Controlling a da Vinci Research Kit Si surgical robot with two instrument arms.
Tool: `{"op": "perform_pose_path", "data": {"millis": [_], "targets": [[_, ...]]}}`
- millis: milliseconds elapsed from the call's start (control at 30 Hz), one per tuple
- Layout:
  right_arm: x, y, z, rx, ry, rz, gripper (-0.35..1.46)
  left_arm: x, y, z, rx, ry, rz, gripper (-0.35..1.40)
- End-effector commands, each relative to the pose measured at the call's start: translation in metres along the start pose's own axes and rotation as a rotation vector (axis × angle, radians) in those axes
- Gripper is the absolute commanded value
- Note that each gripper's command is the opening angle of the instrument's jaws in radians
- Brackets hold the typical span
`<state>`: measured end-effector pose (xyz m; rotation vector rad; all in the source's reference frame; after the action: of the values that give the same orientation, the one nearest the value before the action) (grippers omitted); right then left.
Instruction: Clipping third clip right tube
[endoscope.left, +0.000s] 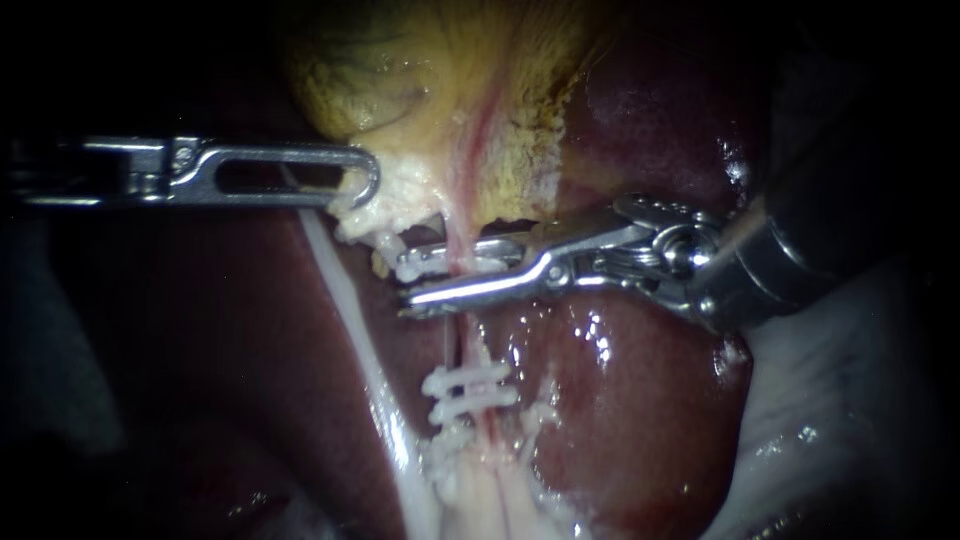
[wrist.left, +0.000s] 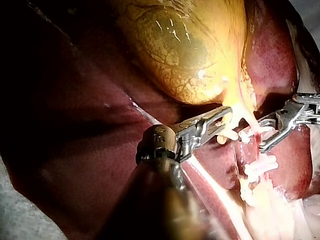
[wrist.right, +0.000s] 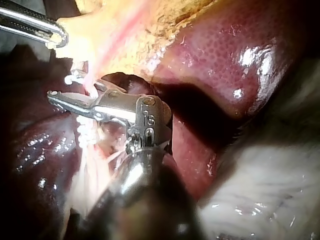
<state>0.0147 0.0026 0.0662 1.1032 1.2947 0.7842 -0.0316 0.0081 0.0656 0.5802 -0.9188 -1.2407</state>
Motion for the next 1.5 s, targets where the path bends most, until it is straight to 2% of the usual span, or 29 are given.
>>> {"op": "perform_pose_path", "data": {"millis": [33,267,467,867,1100,1500], "targets": [[0.0001,0.0000,-0.0001,-0.001,0.001,0.006,0.19,0.0000,0.0000,0.0000,0.000,0.000,0.000,-0.35],[-0.0001,-0.0002,-0.0007,-0.018,0.010,0.005,-0.34,0.0000,0.0000,0.0000,0.000,0.000,0.000,-0.35],[-0.0004,-0.0006,-0.0010,-0.083,-0.039,0.007,-0.35,0.0000,0.0000,0.0000,0.000,0.000,0.000,-0.35],[-0.0005,-0.0010,-0.0011,-0.102,-0.050,0.014,-0.35,0.0000,0.0000,0.0001,0.000,0.000,0.000,-0.35],[-0.0006,-0.0010,-0.0011,-0.111,-0.054,-0.015,-0.35,0.0000,0.0000,0.0001,-0.001,-0.001,0.000,-0.35],[-0.0006,-0.0010,-0.0011,-0.112,-0.053,-0.015,-0.35,0.0002,-0.0001,0.0003,-0.004,0.000,0.001,-0.35]]}}
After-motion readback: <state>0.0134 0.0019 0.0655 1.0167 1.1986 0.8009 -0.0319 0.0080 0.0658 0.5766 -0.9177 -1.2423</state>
